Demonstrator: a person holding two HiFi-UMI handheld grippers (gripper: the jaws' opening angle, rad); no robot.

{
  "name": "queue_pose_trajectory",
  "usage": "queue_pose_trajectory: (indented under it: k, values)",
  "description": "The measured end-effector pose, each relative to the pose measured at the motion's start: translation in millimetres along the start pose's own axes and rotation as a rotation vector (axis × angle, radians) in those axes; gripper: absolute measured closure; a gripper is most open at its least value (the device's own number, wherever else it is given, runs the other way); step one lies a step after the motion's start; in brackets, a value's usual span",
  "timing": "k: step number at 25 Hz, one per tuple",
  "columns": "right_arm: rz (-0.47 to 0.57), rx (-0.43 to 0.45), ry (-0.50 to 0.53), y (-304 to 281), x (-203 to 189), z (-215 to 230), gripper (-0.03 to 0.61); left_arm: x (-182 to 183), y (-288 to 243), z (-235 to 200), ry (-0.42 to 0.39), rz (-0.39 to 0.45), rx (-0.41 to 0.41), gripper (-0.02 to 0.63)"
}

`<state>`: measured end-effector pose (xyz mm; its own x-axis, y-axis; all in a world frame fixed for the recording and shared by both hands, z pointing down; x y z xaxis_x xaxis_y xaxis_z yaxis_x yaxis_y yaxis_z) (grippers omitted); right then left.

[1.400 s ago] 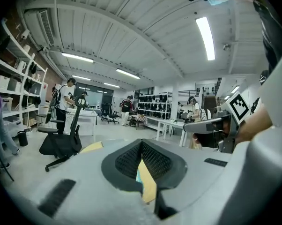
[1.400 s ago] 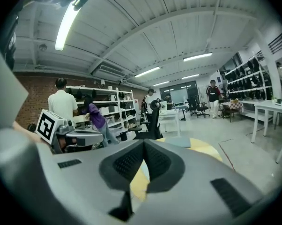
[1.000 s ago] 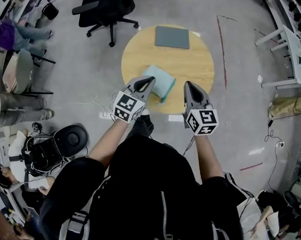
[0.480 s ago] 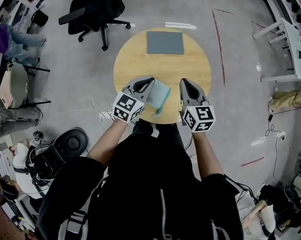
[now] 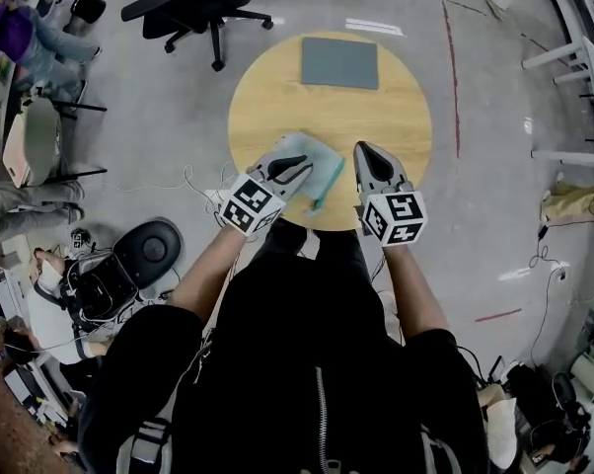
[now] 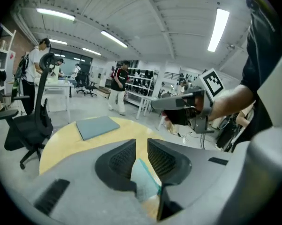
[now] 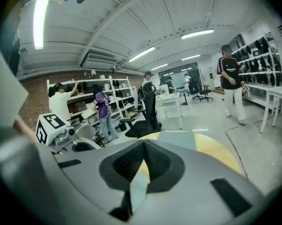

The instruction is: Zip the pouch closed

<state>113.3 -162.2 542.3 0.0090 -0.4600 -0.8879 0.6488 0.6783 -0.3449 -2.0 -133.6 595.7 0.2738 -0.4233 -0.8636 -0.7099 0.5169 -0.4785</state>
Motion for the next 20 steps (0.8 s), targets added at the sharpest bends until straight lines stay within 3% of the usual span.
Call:
queue_pose_trajectory:
  k: [4, 9, 14, 18, 20]
  values:
    - [-0.022, 0.007, -0.026, -4.7, -14.4, -4.5, 0.575, -60.0, 1.4, 24.3, 0.012, -0.133, -0.14, 0.463]
    - [-0.034, -0.003, -0.048, -5.6, -25.0, -6.1, 0.575, -129.5, 4.4, 51.5, -0.035, -0.296, -0.274, 0.387]
    - [-0.036, -0.024, -0.066, 0.9, -31.7, -6.5, 0.575, -174.8, -0.7, 66.9, -0.023, -0.391, -0.334, 0.385]
    - [-0.039, -0.053, -0.08, 15.0, -36.2, -6.4, 0.575, -204.2, -4.5, 82.2, -0.118, -0.465, -0.335, 0.402]
    - [-0.038, -0.065, -0.086, 19.8, -37.5, -3.9, 0.575, -211.4, -7.6, 84.3, -0.144, -0.475, -0.315, 0.45]
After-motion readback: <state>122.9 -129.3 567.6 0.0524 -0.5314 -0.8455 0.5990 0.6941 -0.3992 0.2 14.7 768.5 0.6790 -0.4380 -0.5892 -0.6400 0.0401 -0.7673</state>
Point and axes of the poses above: the fingertips, and each gripper's own axes: y backward along the fingers, z to its right, x out of its top, the point moved 2 cm from there along y, backward along the fingers, and after that the axes turned 11 degrees about x, right-handed, at the moved point
